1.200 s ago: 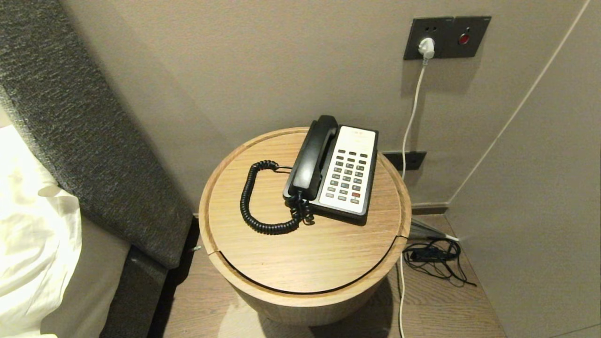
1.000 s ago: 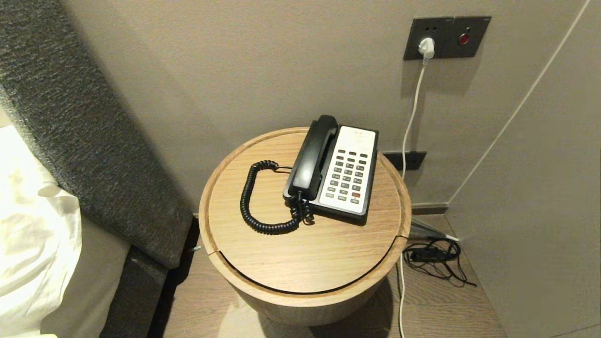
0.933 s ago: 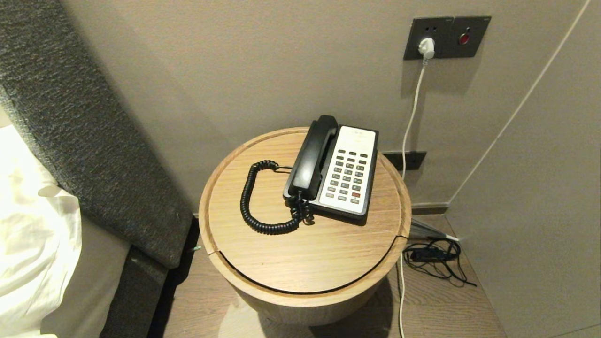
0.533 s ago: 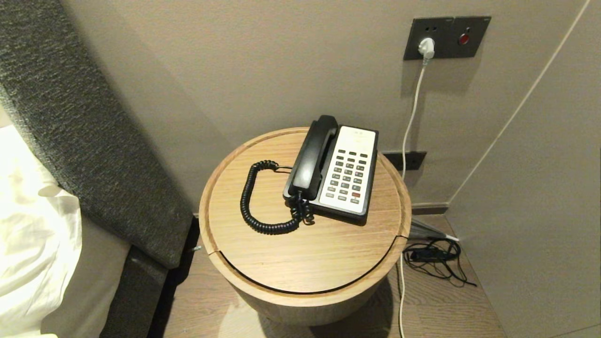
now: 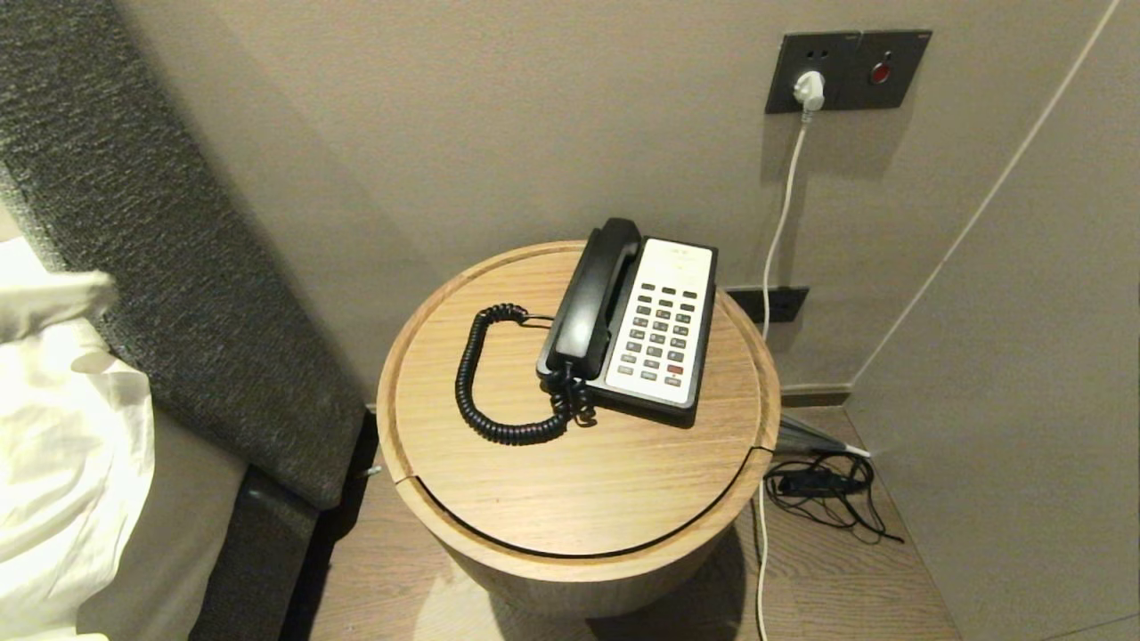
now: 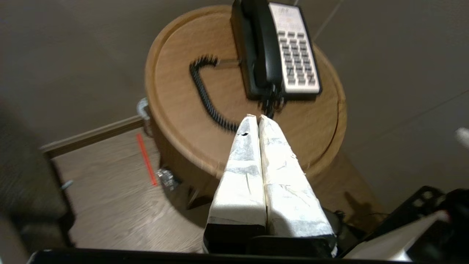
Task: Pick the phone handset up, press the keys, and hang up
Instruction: Pick up the desk phone handset
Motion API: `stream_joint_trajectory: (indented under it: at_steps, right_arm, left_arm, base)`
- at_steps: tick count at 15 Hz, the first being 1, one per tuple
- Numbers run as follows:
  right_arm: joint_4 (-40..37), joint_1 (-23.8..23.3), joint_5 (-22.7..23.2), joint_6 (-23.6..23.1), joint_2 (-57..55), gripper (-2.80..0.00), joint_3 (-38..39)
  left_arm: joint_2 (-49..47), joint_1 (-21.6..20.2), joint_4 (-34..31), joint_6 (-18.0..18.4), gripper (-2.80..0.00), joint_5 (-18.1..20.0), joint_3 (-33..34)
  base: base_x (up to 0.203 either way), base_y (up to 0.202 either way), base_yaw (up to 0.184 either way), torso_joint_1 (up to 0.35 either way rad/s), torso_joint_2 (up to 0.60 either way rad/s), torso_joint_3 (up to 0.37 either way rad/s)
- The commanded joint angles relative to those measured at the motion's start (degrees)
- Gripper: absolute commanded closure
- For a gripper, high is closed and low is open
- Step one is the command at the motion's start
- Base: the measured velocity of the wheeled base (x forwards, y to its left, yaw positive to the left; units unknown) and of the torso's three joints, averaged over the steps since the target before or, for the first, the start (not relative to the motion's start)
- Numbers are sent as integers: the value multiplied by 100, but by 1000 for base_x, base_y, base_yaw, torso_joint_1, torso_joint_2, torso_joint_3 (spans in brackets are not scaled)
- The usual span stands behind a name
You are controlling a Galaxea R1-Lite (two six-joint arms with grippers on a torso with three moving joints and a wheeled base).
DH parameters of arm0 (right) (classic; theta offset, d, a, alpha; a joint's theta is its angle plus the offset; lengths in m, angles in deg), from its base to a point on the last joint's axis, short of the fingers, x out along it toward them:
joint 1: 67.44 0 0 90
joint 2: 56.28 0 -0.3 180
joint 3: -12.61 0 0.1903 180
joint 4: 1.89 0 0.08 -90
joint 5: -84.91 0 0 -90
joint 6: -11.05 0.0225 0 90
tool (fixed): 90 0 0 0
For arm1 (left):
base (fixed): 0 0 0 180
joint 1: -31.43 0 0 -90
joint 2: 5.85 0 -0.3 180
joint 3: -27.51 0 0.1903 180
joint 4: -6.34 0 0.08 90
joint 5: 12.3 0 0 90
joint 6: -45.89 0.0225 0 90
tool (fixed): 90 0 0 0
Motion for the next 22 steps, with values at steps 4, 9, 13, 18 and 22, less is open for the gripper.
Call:
stream_joint_trajectory:
  at_steps: [4, 9, 13, 18, 22]
  right_arm:
    - [-2, 1, 5, -2, -3, 0, 0]
    - [-2, 1, 5, -2, -3, 0, 0]
    - [-2, 1, 5, -2, -3, 0, 0]
    - [-2, 1, 5, -2, -3, 0, 0]
    - [-2, 1, 5, -2, -3, 0, 0]
  left_arm:
    - [-3001, 1226, -153, -452, 0, -76, -2394]
    - [-4212, 2642, -1518, -917, 0, -1607, -3920]
    - [-4692, 3349, -2462, -502, 0, -3070, -4491]
    - [-5101, 3661, -2051, -422, 0, -3189, -4509]
    - [-5281, 3791, -1586, -184, 0, -3574, -4508]
  base:
    - [0, 0, 0, 0, 0, 0]
    - [0, 0, 0, 0, 0, 0]
    - [0, 0, 0, 0, 0, 0]
    - [0, 0, 0, 0, 0, 0]
    - [0, 0, 0, 0, 0, 0]
